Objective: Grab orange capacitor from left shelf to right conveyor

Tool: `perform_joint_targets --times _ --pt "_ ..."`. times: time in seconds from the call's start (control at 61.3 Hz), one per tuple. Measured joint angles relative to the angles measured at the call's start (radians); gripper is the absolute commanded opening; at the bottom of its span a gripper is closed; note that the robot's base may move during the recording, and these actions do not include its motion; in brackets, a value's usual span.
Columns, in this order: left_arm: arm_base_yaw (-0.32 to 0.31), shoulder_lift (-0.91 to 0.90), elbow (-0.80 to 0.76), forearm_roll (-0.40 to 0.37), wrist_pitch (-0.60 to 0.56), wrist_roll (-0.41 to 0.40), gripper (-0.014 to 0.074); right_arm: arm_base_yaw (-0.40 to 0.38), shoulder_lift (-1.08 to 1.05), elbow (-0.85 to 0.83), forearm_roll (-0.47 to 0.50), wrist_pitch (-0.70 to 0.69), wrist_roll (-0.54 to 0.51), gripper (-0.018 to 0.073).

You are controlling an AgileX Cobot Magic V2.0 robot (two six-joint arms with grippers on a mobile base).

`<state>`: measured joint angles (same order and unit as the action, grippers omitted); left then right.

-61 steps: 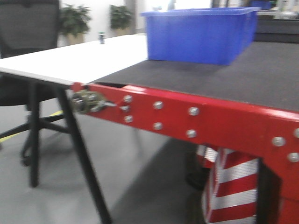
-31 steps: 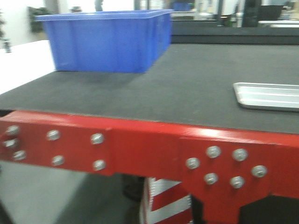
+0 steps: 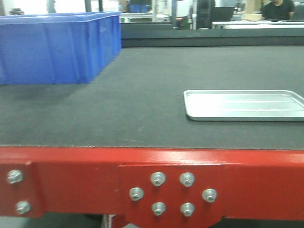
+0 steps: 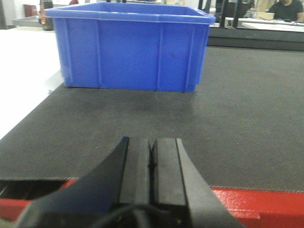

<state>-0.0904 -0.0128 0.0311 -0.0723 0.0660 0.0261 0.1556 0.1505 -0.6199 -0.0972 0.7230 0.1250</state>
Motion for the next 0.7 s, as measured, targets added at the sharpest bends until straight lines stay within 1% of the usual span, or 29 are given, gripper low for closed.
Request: perform_joint_targets --times 0.701 --pt "0.0 0.0 0.0 0.0 0.0 0.0 -0.0127 0.0 0.0 0.0 0.0 0.0 0.0 0.0057"
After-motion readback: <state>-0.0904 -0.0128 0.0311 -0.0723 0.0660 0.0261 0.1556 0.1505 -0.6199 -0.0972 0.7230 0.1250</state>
